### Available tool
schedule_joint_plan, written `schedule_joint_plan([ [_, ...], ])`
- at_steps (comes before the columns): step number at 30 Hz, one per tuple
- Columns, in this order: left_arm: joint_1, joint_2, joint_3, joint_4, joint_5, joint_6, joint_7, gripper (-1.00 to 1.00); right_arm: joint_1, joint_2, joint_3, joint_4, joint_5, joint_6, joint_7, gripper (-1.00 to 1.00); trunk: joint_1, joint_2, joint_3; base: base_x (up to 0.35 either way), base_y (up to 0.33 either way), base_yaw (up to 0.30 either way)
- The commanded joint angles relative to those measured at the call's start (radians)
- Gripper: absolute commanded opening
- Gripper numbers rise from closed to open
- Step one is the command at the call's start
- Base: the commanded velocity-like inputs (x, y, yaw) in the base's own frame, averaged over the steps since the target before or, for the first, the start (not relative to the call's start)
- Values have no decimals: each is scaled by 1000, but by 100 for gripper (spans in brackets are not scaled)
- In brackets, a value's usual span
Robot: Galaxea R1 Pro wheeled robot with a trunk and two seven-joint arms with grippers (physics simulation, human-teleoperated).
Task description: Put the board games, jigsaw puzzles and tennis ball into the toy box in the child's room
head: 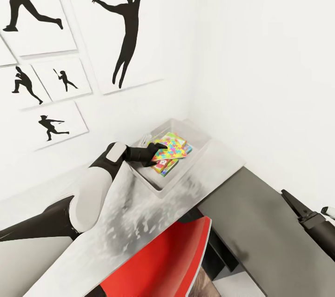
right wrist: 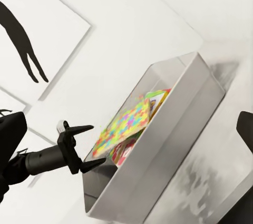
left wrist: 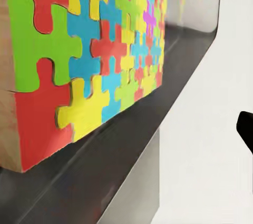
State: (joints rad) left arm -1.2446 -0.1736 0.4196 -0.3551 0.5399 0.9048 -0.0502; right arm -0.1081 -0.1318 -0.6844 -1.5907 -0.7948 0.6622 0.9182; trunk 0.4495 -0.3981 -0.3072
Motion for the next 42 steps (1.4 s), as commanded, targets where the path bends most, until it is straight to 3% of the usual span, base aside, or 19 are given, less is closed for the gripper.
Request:
schedule_joint_plan([
  [1, -1, -1, 8, -1, -8, 5, -5, 100, -1, 0, -1, 0, -4, 7, 1, 100, 1, -2, -2, 0, 0, 0],
  [17, -1, -1, 12, -8, -9, 22, -10, 100, -1, 0, -2, 0, -4, 5, 1, 100, 1, -2, -2, 0, 0, 0],
  [21, -1, -1, 15, -50, -8, 105, -10, 100, 0, 0, -2, 0, -4, 5, 1, 100, 1, -2, -2, 0, 0, 0],
  [26, -1, -1, 16, -78, 0, 141, -10, 100, -1, 0, -2, 0, -4, 5, 1, 100, 1, -2, -2, 0, 0, 0],
  [33, 0, 75, 14, -76, 9, 142, -11, 100, -1, 0, -1, 0, -4, 5, 1, 100, 1, -2, -2, 0, 0, 0],
  [35, 0, 112, 11, -76, 9, 142, -18, 100, 0, 0, -1, 0, -4, 5, 1, 100, 1, -2, -2, 0, 0, 0],
  [42, 2, 247, 1, -76, 9, 142, -172, 100, -1, 0, -1, 0, -4, 5, 1, 100, 1, -2, -2, 0, 0, 0],
])
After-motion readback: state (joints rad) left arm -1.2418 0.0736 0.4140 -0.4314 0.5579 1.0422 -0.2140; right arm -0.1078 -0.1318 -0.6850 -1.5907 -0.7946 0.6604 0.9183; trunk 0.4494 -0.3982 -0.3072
